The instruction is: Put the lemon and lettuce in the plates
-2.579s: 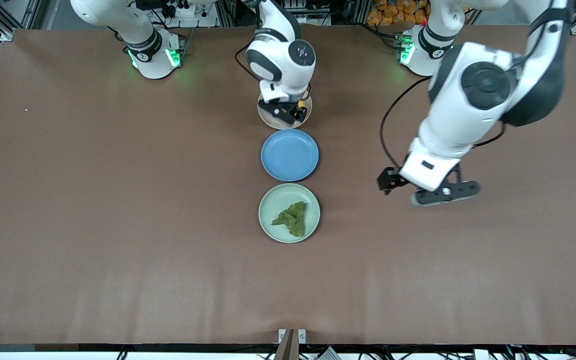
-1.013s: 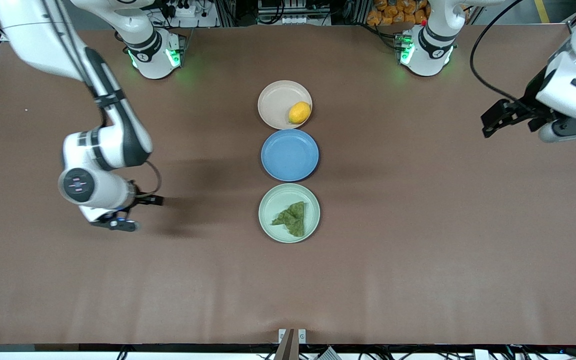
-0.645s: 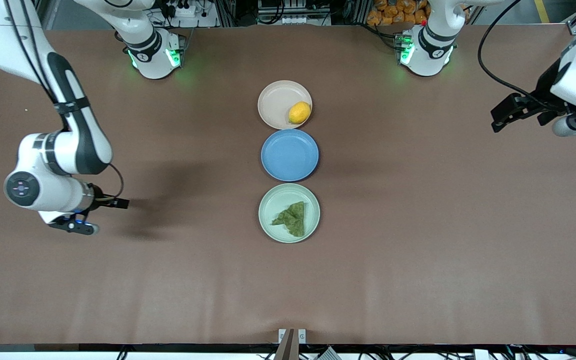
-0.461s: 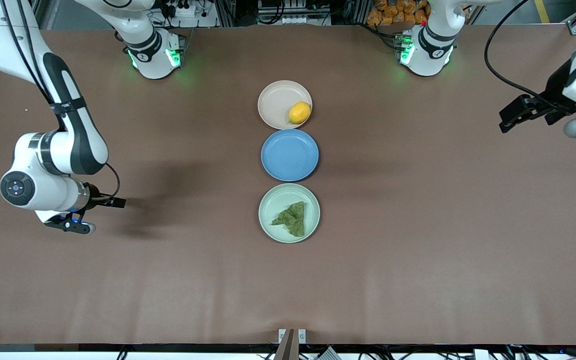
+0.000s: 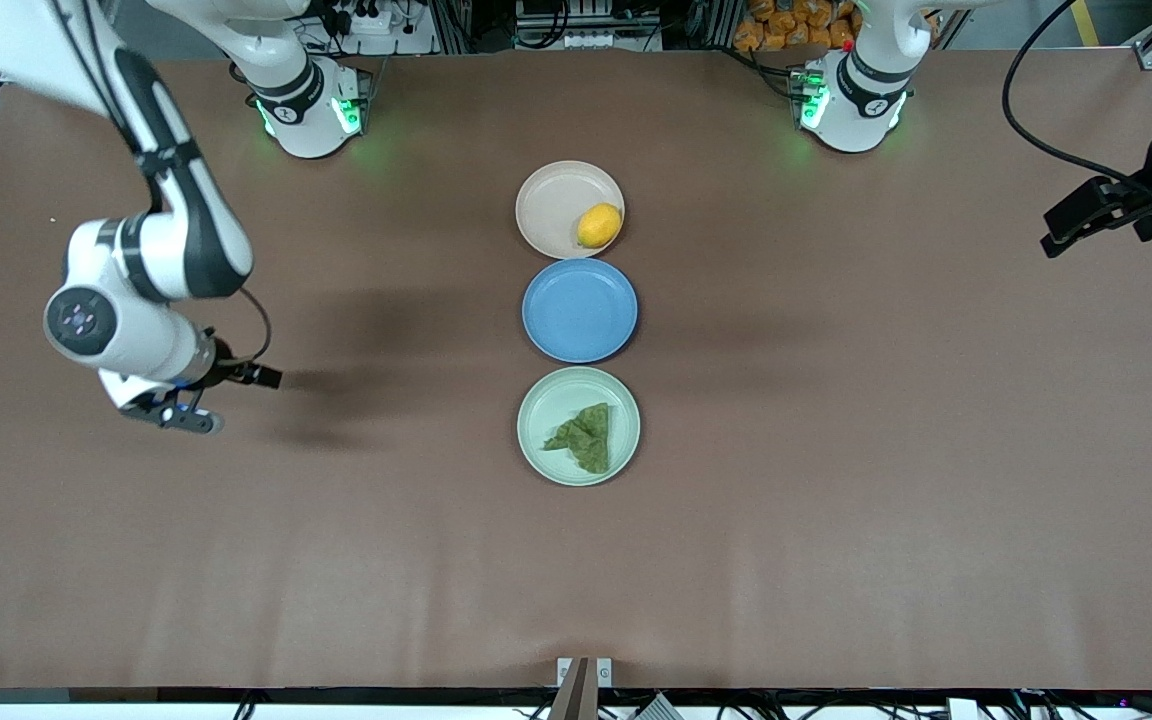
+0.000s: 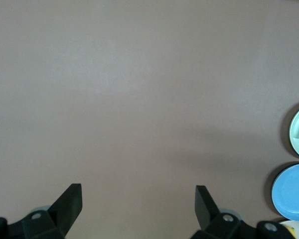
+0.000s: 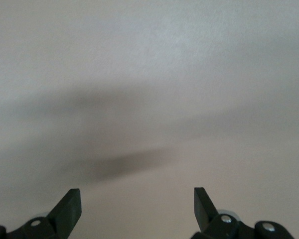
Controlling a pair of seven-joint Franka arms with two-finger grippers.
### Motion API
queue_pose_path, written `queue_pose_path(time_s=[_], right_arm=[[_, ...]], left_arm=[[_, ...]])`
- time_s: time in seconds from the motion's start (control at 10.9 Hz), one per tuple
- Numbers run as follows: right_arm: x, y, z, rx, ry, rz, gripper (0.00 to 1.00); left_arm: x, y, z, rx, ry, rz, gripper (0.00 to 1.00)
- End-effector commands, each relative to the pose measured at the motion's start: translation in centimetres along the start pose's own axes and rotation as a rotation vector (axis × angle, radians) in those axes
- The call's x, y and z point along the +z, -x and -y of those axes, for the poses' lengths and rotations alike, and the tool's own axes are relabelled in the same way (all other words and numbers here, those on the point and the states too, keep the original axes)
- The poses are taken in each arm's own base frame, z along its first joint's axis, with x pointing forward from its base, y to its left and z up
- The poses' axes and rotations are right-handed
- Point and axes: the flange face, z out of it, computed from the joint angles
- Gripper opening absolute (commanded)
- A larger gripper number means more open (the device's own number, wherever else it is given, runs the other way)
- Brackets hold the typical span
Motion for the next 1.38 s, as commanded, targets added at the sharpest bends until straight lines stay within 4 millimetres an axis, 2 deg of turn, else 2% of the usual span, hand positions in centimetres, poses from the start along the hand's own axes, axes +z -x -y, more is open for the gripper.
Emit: queue_pose_path(time_s=[0.0, 0.28, 0.37, 0.55, 0.74, 0.92, 1.01, 1.11, 1.2, 1.29], right_arm=[[-1.4, 4.7, -0.8, 0.008, 0.006, -0.035, 1.0], [-2.8, 8.1, -1.7, -0.007, 0.014, -0.059, 1.0], [-3.4, 8.6, -1.9, -0.012, 0.014, -0.069, 1.0], [-4.6, 8.3, -2.4, -0.037, 0.01, -0.088, 1.0], [-9.7, 7.4, -2.6, -0.028, 0.001, -0.144, 1.0], [-17.0, 6.6, -1.7, -0.046, 0.013, -0.136, 1.0], [-20.6, 6.7, -1.1, -0.061, 0.015, -0.139, 1.0], [-24.0, 6.9, -1.1, -0.09, -0.007, -0.139, 1.0], [-27.6, 7.2, -1.7, -0.103, -0.102, -0.132, 1.0], [-29.7, 7.5, -2.6, -0.136, -0.147, -0.128, 1.0]], left_arm=[[-0.5, 0.7, 0.2, 0.026, 0.012, 0.005, 1.0], [-0.4, 0.8, 0.5, 0.022, 0.001, 0.017, 1.0], [-0.3, 0.7, 0.4, 0.022, -0.004, 0.017, 1.0], [-0.4, 0.9, 0.1, 0.03, -0.007, 0.015, 1.0], [-0.4, 0.9, 0.1, 0.028, -0.005, 0.02, 1.0], [-1.2, 0.9, 0.1, 0.029, 0.002, 0.003, 1.0], [-2.2, 0.9, 0.0, 0.032, 0.004, -0.019, 1.0], [-2.3, 0.9, -0.2, 0.036, 0.004, -0.021, 1.0], [-2.3, 0.9, -0.3, 0.038, 0.004, -0.021, 1.0], [-2.4, 0.9, -0.2, 0.036, 0.005, -0.024, 1.0]])
